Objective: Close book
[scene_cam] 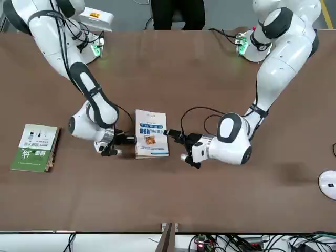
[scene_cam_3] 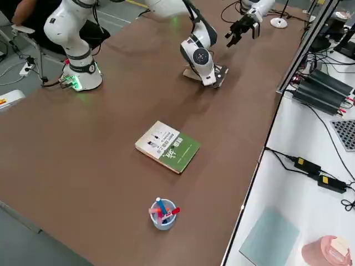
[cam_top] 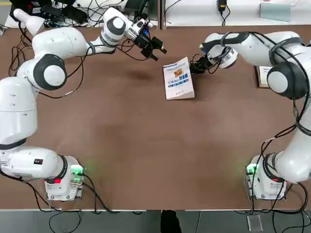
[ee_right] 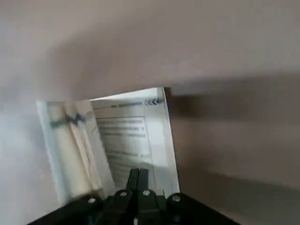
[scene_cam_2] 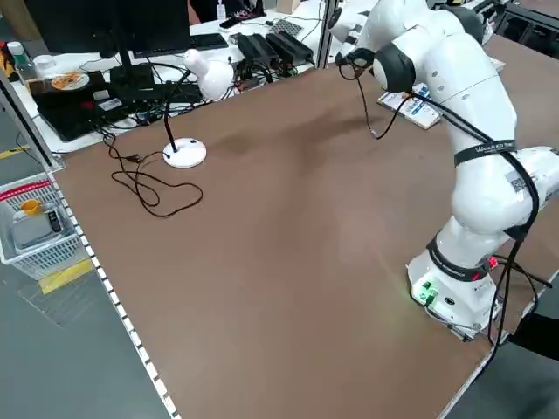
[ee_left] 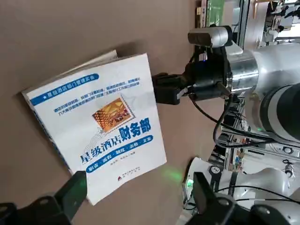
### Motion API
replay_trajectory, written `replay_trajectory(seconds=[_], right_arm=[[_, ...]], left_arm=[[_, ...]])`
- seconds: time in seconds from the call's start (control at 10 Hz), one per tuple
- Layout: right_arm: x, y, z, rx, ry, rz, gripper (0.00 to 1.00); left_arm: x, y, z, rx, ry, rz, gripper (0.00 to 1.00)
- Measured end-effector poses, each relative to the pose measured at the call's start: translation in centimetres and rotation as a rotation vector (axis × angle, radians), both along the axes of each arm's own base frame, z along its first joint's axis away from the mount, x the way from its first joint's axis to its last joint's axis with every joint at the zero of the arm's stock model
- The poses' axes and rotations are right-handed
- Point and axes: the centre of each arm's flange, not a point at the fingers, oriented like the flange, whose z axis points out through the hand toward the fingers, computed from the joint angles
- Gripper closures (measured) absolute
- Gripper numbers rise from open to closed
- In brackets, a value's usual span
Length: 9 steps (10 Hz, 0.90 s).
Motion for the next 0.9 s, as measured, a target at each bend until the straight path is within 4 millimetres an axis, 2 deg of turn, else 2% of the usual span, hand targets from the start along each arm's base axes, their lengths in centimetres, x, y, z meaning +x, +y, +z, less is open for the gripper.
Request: replay_trajectory(seconds=[0.4, 0.7, 0.9], right_arm=[[1.4, -3.4, 3.0, 0.071, 0.026, -0.006, 0.98], [2.0, -6.5, 3.4, 0.074, 0.038, 0.013, 0.98], [2.4, -9.5, 3.6, 0.057, 0.054, 0.056, 0.98]], left_arm=[[1.8, 2.6, 4.5, 0.068, -0.099, 0.029, 0.0], [2.4, 4.0, 8.2, 0.192, -0.164, 0.054, 0.0], [2.4, 4.3, 10.0, 0.272, -0.212, 0.06, 0.0]])
